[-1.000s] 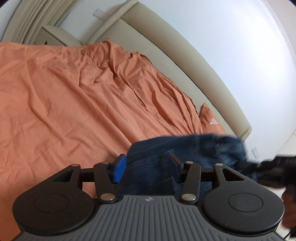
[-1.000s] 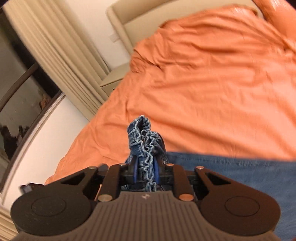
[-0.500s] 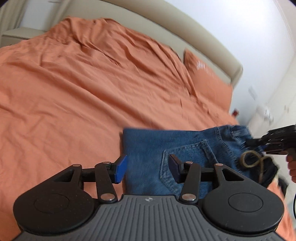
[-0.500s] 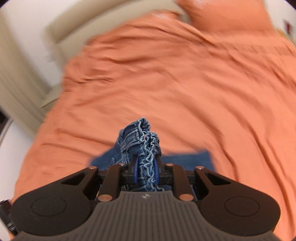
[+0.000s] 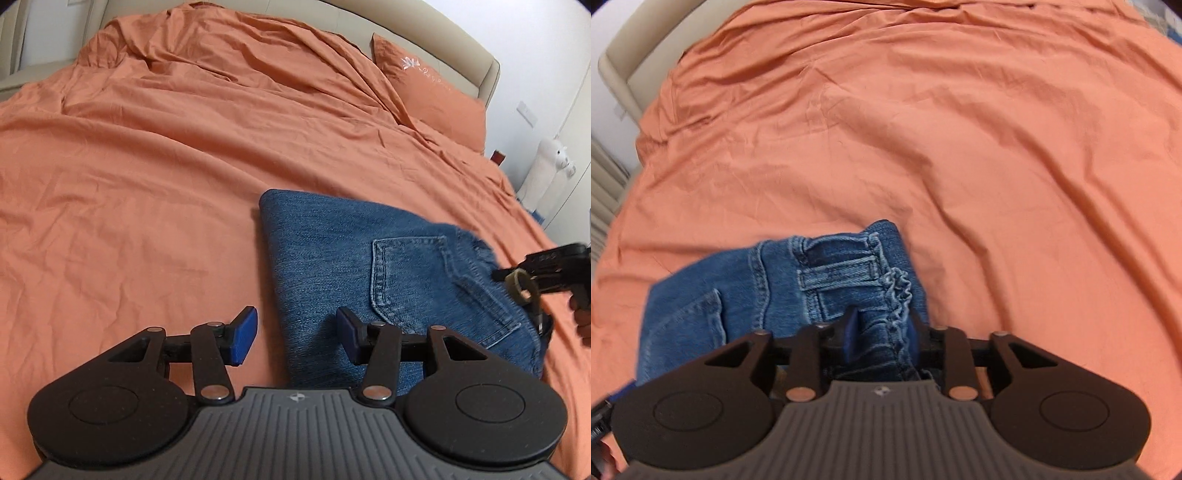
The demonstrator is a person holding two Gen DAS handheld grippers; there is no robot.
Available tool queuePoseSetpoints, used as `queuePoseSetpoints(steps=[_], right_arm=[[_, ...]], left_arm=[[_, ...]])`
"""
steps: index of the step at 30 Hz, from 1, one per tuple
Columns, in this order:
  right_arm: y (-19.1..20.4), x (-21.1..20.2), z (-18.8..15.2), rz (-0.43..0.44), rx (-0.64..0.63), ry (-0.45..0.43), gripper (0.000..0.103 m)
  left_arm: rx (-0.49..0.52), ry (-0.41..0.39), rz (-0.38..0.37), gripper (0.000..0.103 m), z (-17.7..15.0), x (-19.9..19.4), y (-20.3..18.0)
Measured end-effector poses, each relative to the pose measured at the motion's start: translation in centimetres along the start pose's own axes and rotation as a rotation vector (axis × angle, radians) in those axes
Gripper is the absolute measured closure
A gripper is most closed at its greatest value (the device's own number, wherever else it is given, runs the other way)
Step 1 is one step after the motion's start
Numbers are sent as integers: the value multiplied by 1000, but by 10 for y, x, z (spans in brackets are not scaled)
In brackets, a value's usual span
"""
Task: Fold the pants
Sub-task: 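Grasp the elastic waistband with the right tool and fold it over the jeans, then open the right tool and release the waistband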
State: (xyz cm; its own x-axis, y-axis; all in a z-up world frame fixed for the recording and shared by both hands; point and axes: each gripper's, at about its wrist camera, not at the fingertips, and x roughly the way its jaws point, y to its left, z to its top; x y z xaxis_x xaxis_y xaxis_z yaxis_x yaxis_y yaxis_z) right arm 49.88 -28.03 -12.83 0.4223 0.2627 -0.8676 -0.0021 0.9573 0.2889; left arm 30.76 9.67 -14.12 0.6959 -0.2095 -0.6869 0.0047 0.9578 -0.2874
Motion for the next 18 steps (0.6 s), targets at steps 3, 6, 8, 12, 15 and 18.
queuePoseSetpoints(steps=[3, 6, 8, 12, 15, 18], right_arm=[[16, -19, -3, -61, -114, -52, 70], [33, -47, -14, -126, -224, -158, 70], [43, -66, -29, -115, -271, -219, 70], [67, -83, -70, -61, -391, -278, 71], [79, -80, -96, -83, -481, -286, 70], [76, -66, -107, -125, -500, -246, 71]], left_arm=[[48, -2, 67, 46, -2, -15, -7], [54, -15, 89, 46, -4, -38, -8], [46, -19, 73, 44, -2, -52, -10], [93, 0, 34, 37, -2, -75, -24], [158, 18, 17, 31, -12, -90, -40], [218, 47, 14, 25, -25, -95, -53]])
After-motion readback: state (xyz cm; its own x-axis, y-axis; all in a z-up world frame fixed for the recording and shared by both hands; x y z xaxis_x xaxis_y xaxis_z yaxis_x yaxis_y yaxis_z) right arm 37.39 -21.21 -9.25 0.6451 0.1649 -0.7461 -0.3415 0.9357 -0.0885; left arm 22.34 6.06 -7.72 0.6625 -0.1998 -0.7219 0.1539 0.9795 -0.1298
